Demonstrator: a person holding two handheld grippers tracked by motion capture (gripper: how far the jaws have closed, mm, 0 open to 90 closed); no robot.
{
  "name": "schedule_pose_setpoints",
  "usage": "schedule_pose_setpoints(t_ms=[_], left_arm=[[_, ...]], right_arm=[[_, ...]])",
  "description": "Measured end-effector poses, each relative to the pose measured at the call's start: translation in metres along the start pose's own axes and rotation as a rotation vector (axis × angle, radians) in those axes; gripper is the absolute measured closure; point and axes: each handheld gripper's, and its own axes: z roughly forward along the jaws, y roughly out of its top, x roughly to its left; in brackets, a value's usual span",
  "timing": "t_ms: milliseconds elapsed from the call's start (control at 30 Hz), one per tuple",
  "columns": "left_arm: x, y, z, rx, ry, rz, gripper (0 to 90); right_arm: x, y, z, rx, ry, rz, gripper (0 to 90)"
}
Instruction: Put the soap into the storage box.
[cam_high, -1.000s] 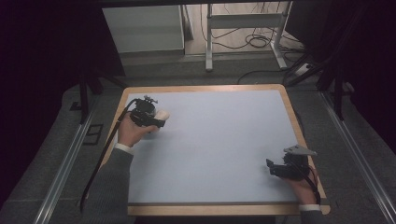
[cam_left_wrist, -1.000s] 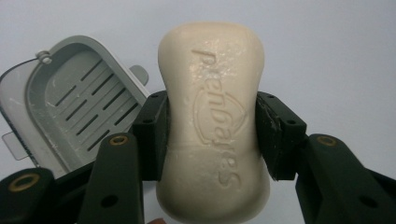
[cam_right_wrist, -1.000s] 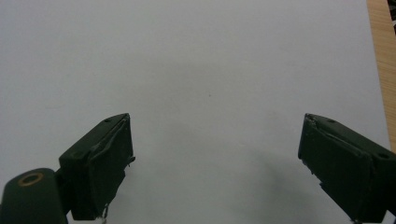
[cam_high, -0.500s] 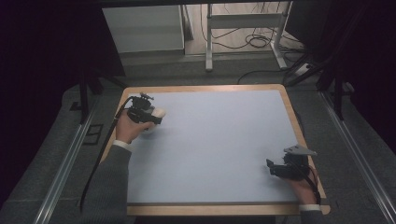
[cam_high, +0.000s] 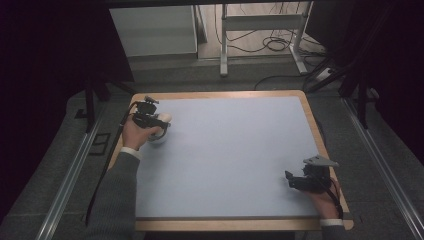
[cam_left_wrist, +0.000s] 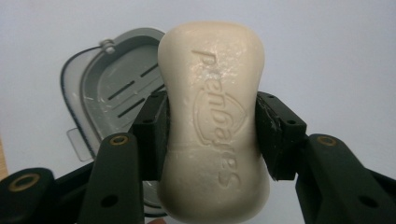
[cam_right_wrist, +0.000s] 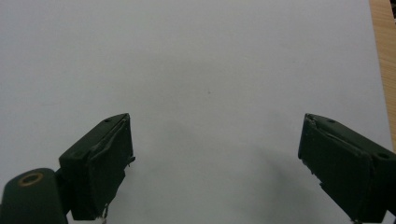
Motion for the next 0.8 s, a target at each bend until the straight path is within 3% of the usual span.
schedule_pose_setpoints(t_ms=[467, 800], left_arm=[[0.009, 0.002, 0.008, -0.009, 0.055, -0.057, 49.4], [0.015, 0.000, 0.017, 0.004, 0.057, -0.090, 49.4]], right_arm=[[0.000, 0.000, 0.000, 0.003, -0.002, -0.001, 10.0], [0.000, -0.001, 0.001, 0.007, -0.004, -0.004, 10.0]])
